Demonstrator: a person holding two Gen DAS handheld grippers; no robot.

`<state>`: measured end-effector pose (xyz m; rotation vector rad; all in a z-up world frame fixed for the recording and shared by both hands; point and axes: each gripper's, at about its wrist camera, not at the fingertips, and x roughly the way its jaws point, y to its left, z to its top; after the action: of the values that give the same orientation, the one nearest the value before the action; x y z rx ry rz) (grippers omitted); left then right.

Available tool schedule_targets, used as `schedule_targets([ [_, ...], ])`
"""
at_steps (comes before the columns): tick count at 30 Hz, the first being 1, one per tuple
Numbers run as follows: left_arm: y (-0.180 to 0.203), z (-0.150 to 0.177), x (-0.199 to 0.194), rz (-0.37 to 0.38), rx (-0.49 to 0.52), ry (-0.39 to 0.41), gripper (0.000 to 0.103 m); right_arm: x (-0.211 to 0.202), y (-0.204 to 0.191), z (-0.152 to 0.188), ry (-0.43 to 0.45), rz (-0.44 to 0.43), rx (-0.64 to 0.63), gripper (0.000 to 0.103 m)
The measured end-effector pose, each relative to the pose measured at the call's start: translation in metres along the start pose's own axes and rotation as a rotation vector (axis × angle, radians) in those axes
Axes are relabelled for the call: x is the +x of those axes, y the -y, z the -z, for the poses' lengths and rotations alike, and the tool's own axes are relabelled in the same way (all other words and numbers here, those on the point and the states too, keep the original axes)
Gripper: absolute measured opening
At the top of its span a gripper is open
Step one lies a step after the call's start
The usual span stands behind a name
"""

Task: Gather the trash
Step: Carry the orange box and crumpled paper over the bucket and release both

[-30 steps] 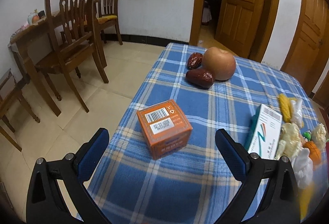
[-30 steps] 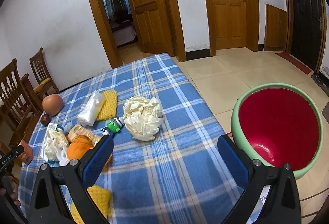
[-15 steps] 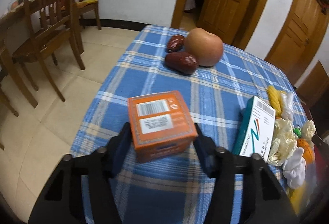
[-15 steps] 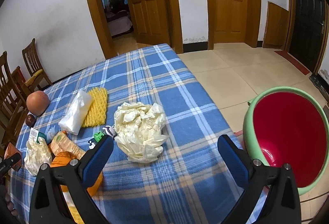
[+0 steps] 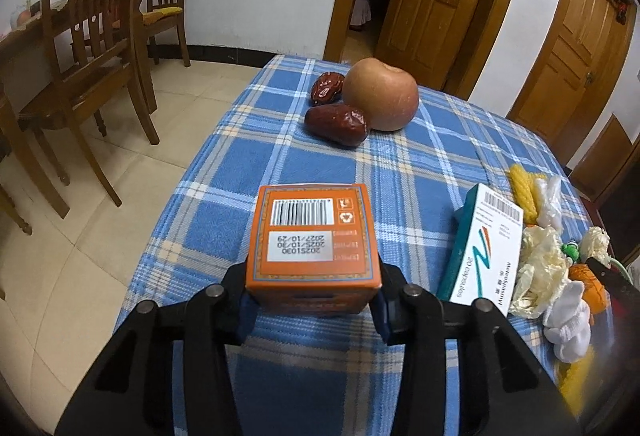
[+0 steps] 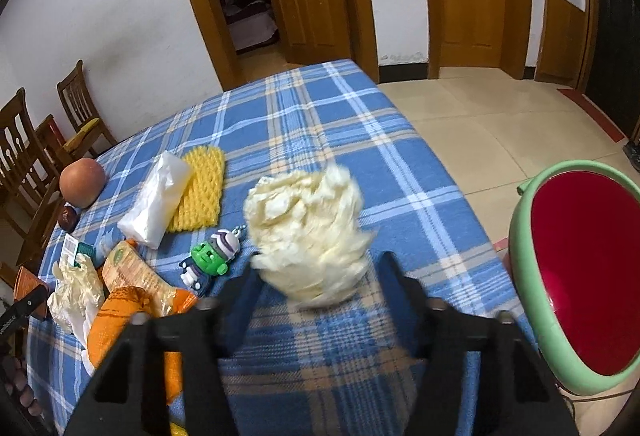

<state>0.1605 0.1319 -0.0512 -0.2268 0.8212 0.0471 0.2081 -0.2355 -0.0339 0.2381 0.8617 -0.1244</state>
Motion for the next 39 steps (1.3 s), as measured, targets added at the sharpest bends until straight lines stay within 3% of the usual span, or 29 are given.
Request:
schedule_targets([
  [6, 0.008, 0.001, -0.014, 0.027, 0.016, 0.021, 0.046, -0.008, 0.0, 0.001, 0.023, -0.022, -0.008, 0.039],
  [21, 0.057, 0.004, -0.06, 0.149, 0.098, 0.072, 0.046, -0.076, 0.017, 0.011, 0.14, -0.059, 0.035, 0.039],
  [39, 0.156, 0.017, -0.084, 0.321, 0.228, 0.054, 0.046, -0.14, 0.086, 0.031, 0.223, 0.023, 0.138, 0.039],
])
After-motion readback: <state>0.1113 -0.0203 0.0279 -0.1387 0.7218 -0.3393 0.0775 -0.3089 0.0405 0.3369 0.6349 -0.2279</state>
